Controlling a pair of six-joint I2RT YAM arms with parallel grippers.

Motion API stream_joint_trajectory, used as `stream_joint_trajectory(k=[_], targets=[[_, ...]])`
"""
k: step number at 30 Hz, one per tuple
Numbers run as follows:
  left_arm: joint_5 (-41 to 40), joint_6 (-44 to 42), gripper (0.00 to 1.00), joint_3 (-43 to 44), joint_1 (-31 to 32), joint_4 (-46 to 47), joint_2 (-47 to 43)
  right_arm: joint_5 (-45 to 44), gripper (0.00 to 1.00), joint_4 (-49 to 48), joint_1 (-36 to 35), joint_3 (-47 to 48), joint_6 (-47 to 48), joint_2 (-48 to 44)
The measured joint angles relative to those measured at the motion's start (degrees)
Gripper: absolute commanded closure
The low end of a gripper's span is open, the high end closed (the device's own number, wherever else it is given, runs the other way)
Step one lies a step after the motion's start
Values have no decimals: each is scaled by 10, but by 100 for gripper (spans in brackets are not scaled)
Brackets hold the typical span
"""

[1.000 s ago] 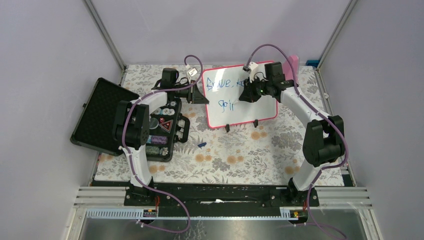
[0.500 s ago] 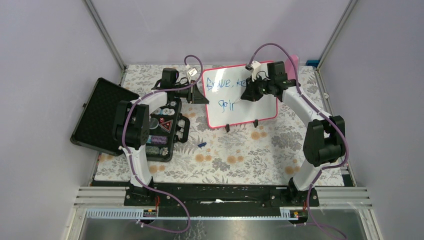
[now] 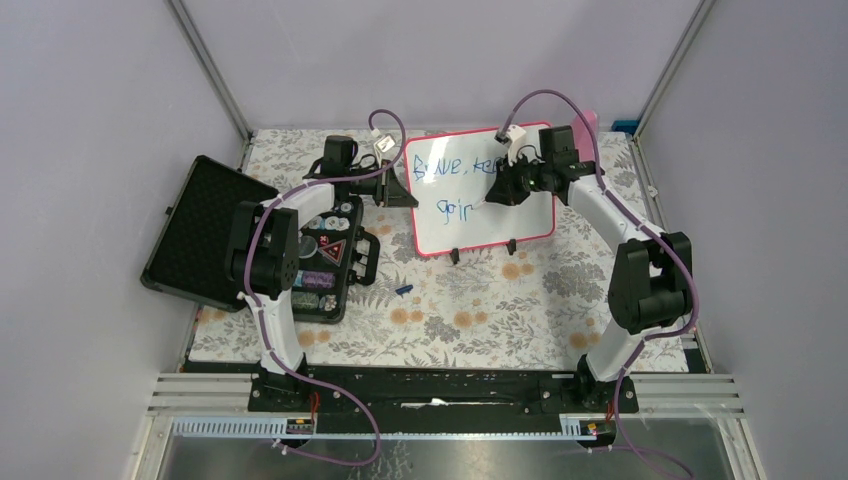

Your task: Write a sentence on the whiteboard

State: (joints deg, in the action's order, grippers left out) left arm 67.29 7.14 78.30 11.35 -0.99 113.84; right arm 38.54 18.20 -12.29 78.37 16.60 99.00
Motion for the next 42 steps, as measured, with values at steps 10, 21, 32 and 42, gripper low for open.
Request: stream_joint_trajectory(k=[10,21,32,42], targets=[[0,0,100,0,0,0,0,1,100,1,-5,-16,3,0],[0,0,100,0,0,-1,0,1,100,14,-5,-21,13,-1],[0,0,100,0,0,-2,0,31,100,33,2,-21,14,-38],[0,0,100,0,0,-2,0,2,100,30,16,-19,14,-37]])
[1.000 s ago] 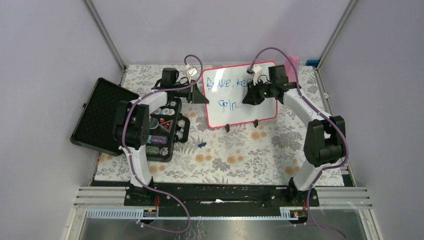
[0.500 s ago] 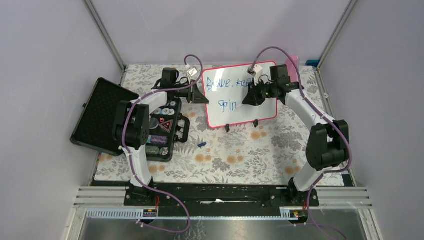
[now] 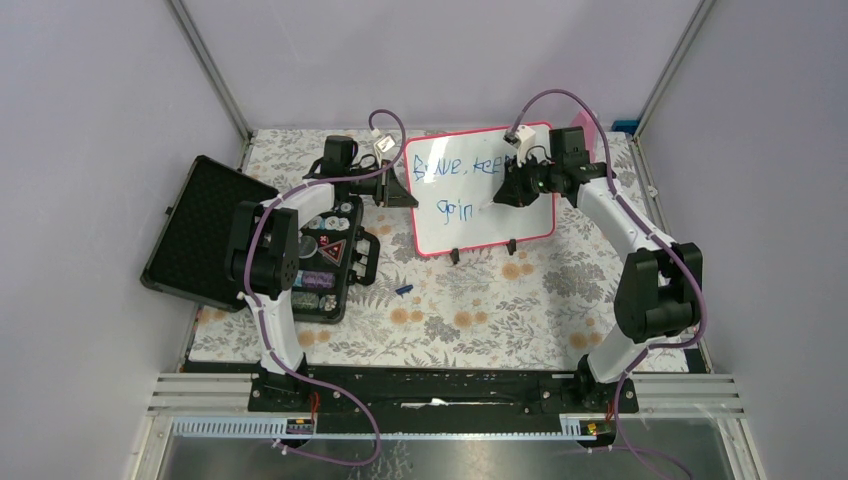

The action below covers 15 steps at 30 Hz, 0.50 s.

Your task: Write a sentence on the whiteboard

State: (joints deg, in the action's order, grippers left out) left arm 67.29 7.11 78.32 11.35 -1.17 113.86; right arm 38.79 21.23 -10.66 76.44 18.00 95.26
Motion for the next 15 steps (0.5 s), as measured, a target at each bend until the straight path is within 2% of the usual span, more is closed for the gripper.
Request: stream_joint_trajectory(k=[15], targets=[[0,0,100,0,0,0,0,-27,100,-10,2,19,-2,13]])
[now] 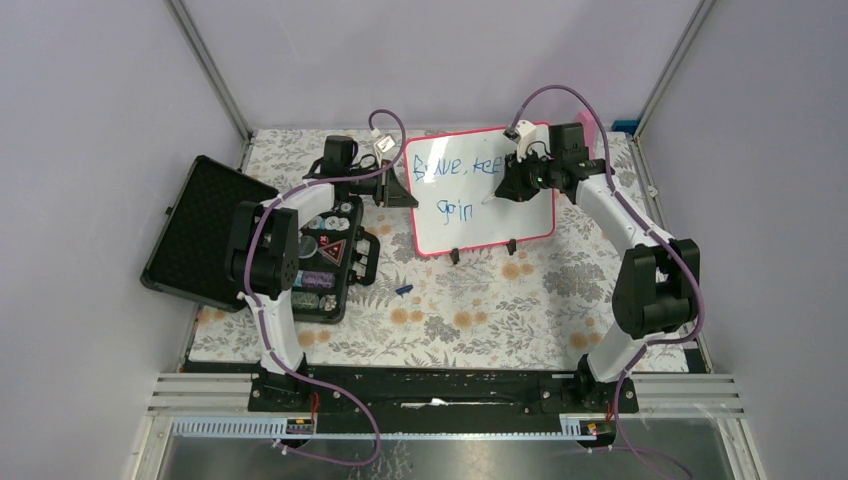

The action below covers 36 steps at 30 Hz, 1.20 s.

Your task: Write a sentence on the whiteboard

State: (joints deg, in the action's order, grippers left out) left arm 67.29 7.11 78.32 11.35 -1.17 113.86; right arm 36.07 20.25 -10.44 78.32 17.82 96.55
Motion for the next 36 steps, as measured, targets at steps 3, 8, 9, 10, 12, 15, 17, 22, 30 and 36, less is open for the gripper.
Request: stream_joint_trajectory(k=[3,8,9,10,12,15,17,22,30,36], targets=[[0,0,100,0,0,0,0,-6,100,0,0,3,-1,5],[0,0,100,0,0,0,0,-7,100,1,0,11,-3,12],[0,0,100,0,0,0,0,-7,100,2,0,12,-3,12],[0,0,100,0,0,0,0,-6,100,2,0,14,-3,13],[0,0,100,0,0,0,0,-6,100,2,0,17,-6,15],[0,0,100,0,0,0,0,-4,100,4,0,23,-9,19],[0,0,100,0,0,0,0,-4,100,5,0,23,-12,19],[0,0,100,0,0,0,0,-4,100,5,-2,23,-14,20],[0,0,100,0,0,0,0,2,100,5,-10,24,-16,25],[0,0,100,0,0,-1,0,6,100,5,-14,24,-16,28]])
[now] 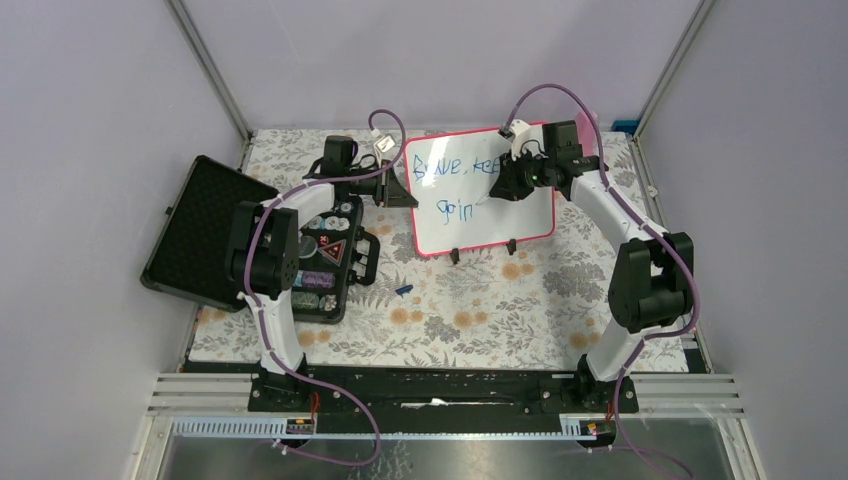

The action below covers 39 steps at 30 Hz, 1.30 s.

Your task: Write a sentence on the whiteboard

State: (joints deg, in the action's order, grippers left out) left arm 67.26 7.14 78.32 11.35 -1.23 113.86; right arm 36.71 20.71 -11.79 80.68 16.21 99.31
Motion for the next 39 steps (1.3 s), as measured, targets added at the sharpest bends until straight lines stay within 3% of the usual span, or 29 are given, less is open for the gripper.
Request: stream_joint_trajectory(k=[39], targets=[[-2,0,100,1,0,-4,0,4,100,12,13,-20,18,-2]])
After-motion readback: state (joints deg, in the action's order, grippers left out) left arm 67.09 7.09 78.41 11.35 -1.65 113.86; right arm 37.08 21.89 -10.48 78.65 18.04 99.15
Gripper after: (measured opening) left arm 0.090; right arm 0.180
